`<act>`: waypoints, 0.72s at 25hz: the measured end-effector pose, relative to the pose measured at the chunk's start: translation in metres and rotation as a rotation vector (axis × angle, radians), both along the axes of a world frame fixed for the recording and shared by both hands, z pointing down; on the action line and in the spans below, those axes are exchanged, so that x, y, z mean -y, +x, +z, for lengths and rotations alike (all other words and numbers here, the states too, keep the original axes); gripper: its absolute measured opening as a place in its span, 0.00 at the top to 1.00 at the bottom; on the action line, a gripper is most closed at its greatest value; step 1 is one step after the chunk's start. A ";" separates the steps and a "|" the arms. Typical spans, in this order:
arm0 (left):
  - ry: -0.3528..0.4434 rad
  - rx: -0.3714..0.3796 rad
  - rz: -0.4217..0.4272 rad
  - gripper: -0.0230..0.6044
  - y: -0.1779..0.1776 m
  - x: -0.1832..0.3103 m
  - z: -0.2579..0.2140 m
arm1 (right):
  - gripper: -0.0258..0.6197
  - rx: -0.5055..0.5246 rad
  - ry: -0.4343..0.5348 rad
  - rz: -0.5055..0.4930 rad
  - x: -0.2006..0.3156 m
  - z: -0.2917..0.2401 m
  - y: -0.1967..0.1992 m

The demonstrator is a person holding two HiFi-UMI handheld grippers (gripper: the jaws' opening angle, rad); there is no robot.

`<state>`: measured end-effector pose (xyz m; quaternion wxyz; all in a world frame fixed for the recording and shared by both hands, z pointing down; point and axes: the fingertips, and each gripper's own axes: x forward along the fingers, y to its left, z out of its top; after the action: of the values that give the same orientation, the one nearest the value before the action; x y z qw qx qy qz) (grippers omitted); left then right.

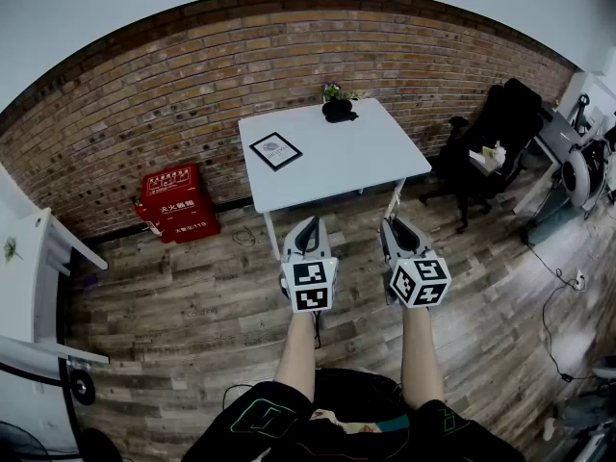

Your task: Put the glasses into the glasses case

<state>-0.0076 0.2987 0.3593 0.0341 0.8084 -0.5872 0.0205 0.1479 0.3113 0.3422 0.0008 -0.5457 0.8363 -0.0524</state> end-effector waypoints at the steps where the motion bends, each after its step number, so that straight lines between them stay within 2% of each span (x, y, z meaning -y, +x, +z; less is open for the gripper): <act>1: 0.002 0.001 0.009 0.95 0.002 -0.002 0.000 | 0.85 0.001 -0.001 -0.003 -0.002 0.000 -0.001; 18: -0.025 -0.017 0.049 0.95 0.009 -0.016 0.013 | 0.85 -0.007 0.007 0.012 -0.018 0.006 -0.001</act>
<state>0.0013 0.3152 0.3726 0.0488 0.8221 -0.5668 0.0216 0.1466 0.3295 0.3478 -0.0002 -0.5511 0.8331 -0.0476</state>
